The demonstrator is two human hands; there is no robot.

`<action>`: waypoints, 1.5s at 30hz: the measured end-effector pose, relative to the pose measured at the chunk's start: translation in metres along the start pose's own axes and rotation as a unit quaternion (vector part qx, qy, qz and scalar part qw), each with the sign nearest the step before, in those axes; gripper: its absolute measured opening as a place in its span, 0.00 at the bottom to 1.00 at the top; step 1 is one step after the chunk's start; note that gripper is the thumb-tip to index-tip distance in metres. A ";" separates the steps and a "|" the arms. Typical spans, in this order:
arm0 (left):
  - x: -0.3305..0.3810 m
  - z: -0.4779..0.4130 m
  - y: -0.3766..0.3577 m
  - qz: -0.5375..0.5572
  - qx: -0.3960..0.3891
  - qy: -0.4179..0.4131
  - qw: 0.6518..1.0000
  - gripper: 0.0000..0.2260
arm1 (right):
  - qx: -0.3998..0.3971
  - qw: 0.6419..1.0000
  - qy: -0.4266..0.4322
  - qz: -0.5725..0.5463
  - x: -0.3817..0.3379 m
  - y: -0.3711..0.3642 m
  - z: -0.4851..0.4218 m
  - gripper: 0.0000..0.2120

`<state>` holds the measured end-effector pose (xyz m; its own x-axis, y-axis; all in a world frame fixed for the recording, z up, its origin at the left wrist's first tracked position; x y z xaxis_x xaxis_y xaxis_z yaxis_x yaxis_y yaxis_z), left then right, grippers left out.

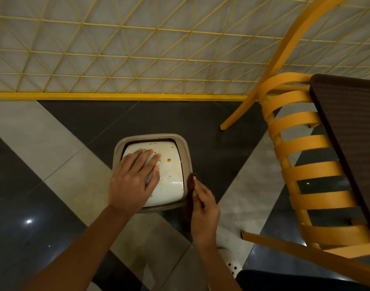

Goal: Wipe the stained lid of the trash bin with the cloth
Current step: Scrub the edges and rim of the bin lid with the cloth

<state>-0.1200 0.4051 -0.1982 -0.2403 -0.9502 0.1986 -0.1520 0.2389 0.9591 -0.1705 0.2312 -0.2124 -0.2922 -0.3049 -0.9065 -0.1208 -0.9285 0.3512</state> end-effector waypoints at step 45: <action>0.001 -0.002 -0.001 -0.010 0.020 -0.011 1.000 0.19 | -0.009 0.998 0.040 0.037 -0.030 -0.005 -0.031 0.17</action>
<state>-0.1186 0.4038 -0.1983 -0.2571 -0.9503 0.1756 -0.1940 0.2287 0.9540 -0.1319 0.2389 -0.1940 -0.2239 -0.3888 -0.8937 -0.0849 -0.9057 0.4153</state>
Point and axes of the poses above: each hand's wrist, its own z-axis away from the middle knuckle, its own y-axis out of the back of the hand, x = y × z, the point moved 3 cm from there along -z, towards the middle knuckle, and after that the axes turned 6 degrees about -x, right-handed, at the moved point
